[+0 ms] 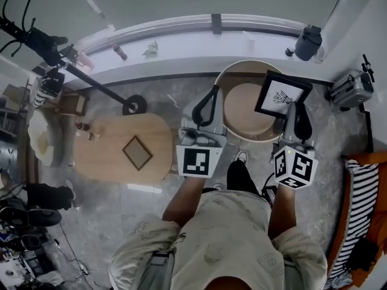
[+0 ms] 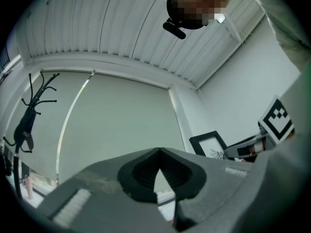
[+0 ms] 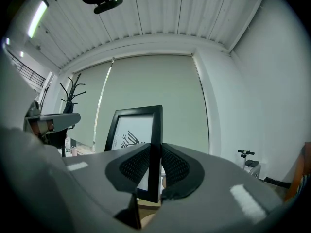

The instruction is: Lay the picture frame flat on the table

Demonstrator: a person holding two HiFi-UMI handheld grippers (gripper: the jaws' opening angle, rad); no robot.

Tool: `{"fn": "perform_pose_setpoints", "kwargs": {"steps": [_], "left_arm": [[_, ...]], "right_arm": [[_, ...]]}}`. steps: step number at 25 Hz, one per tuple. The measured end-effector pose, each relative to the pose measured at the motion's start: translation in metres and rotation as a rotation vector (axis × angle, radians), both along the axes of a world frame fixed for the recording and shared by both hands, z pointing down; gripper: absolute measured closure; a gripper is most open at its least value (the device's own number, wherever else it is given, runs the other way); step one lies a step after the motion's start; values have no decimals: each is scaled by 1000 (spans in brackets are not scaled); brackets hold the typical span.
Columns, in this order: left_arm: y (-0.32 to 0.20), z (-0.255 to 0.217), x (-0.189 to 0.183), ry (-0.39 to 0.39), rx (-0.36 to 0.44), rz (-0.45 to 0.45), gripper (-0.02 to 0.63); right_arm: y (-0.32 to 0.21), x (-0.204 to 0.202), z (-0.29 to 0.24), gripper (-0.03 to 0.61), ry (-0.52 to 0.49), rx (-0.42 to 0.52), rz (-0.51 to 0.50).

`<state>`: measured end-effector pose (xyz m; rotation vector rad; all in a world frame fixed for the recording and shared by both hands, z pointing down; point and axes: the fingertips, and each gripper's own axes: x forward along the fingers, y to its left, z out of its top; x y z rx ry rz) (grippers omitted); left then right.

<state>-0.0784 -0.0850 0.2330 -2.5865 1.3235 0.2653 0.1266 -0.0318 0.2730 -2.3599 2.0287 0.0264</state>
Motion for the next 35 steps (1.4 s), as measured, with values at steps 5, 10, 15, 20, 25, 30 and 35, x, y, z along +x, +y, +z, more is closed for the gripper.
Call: {"fn": "perform_pose_setpoints", "kwargs": {"steps": [5,10,15,20,25,30,35], "left_arm": [[-42,3,32,-9,-6,11,611],[-79,14,64,-23,-21,24,612],[-106,19,101,-30,-25,30,611],[-128,23,137,-57,-31,38,611],[-146,25,165,-74,-21,26,611],[-161,24,177,-82,-15,3,611],[-177,32,177,-92,-37,-13,612]], "right_arm": [[-43,31,3,508,-9,-19,4],[-78,60,21,508,-33,-52,9],[-104,94,35,508,-70,-75,11],[-127,128,46,508,-108,-78,20],[-145,158,56,508,-135,-82,16],[-160,177,62,508,-151,-87,15],[-173,180,73,508,-165,-112,9]]}}
